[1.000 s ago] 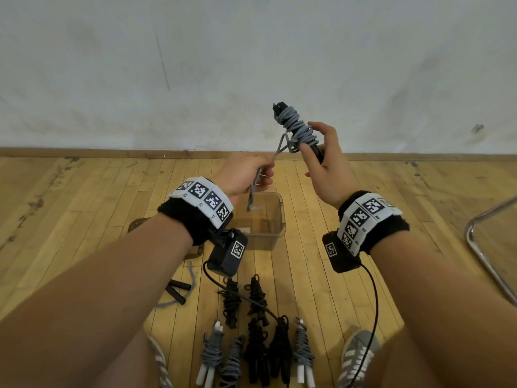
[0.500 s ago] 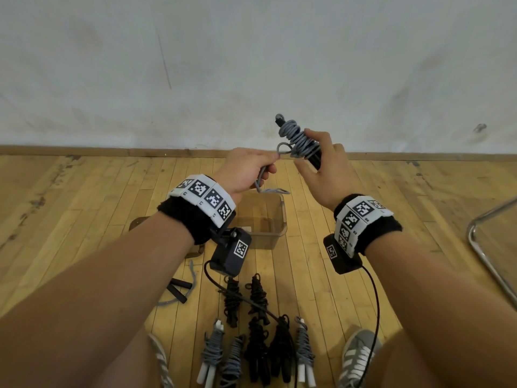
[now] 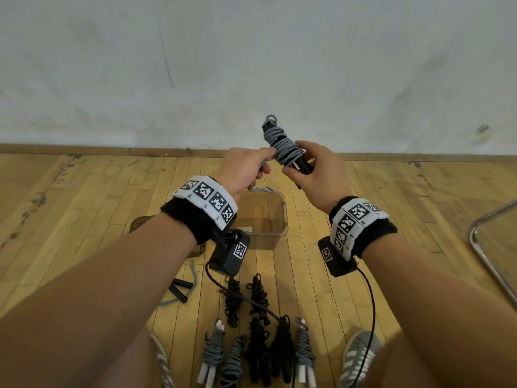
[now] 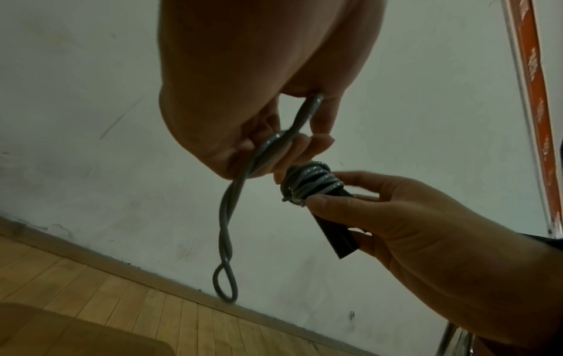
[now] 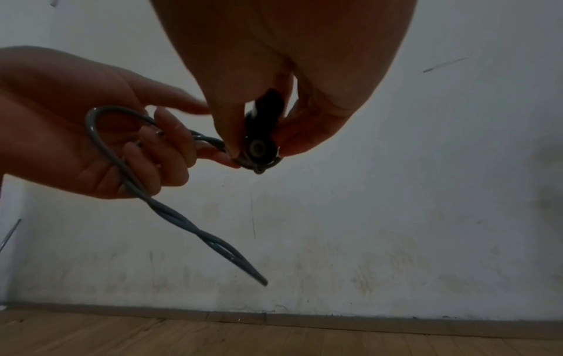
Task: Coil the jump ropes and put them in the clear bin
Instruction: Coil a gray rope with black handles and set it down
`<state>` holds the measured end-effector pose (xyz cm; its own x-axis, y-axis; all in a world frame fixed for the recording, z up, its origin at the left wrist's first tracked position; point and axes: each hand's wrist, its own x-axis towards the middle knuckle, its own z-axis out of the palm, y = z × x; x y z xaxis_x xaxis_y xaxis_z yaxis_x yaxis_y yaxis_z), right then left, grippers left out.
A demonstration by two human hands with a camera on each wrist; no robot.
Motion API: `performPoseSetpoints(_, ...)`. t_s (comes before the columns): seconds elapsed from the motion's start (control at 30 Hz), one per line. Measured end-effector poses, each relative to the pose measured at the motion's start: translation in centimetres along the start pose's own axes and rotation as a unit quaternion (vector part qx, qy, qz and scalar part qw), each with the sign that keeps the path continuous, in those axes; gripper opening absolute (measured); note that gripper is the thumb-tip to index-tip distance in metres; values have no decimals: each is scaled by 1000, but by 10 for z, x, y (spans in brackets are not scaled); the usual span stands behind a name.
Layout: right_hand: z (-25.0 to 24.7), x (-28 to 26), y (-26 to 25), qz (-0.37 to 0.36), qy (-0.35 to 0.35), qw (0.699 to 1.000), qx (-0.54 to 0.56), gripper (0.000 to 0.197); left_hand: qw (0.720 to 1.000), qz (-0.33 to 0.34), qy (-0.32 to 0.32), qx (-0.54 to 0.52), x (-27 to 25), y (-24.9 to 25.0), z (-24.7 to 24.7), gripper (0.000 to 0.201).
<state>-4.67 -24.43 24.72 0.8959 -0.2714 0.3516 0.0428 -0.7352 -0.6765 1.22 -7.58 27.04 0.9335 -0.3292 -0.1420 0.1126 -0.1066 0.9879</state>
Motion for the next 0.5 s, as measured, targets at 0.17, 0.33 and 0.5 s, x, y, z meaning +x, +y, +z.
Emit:
performPoseSetpoints(0.17, -2, -3, -6, -42, 8, 999, -5, 55, 999, 10, 27, 16, 0, -1, 1, 65)
performPoseSetpoints(0.33, -2, -7, -13, -88, -31, 995, -27, 55, 998, 8, 51, 30, 2, -8, 6, 62)
performPoseSetpoints(0.5, -4, -12, -16, -62, -57, 993, 85, 69, 997, -8, 66, -26, 4, -11, 6, 68)
